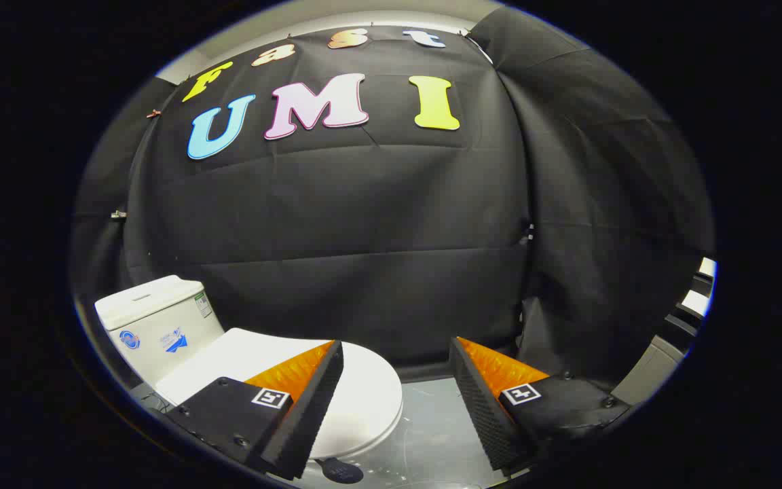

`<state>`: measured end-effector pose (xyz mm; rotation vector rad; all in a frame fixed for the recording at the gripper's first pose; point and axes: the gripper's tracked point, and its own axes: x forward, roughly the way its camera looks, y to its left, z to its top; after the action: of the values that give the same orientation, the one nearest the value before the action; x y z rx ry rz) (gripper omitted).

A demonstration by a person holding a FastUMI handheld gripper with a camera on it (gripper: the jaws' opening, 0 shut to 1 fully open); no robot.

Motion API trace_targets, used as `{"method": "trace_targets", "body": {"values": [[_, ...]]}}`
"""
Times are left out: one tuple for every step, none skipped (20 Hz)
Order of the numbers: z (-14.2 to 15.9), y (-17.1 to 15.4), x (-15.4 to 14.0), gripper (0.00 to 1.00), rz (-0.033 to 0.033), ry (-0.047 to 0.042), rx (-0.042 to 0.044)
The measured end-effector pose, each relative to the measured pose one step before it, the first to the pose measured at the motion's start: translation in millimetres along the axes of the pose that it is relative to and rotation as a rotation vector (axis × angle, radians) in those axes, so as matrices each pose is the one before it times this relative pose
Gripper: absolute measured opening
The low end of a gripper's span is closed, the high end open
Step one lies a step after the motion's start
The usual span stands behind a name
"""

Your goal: Open the toilet lid.

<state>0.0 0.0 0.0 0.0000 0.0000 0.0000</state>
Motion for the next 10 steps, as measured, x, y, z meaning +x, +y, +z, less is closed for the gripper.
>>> {"method": "trace_targets", "body": {"values": [[-1.60,-0.74,0.56,0.98,-0.00250,0.00418,0.00143],[-1.91,-1.19,0.40,0.98,-0.00187,0.00623,0.00228],[-0.59,-0.34,0.16,0.98,-0.00136,0.00456,0.00410],[0.76,0.53,0.09,0.98,-0.00117,0.00102,0.00335],[-0.30,-0.94,0.34,0.98,-0.00218,0.00104,0.00077],[-0.29,-0.79,-0.79,0.98,-0.00344,-0.00203,-0.00216],[1.42,0.46,-0.22,0.98,0.00113,-0.00151,-0.00179],[-1.87,-0.17,-0.57,0.98,0.00162,0.00126,-0.00139],[-0.12,0.95,0.76,0.98,0.00133,0.00165,-0.00231],[-0.82,-0.40,0.26,0.98,-0.00017,0.00186,-0.00200]]}}
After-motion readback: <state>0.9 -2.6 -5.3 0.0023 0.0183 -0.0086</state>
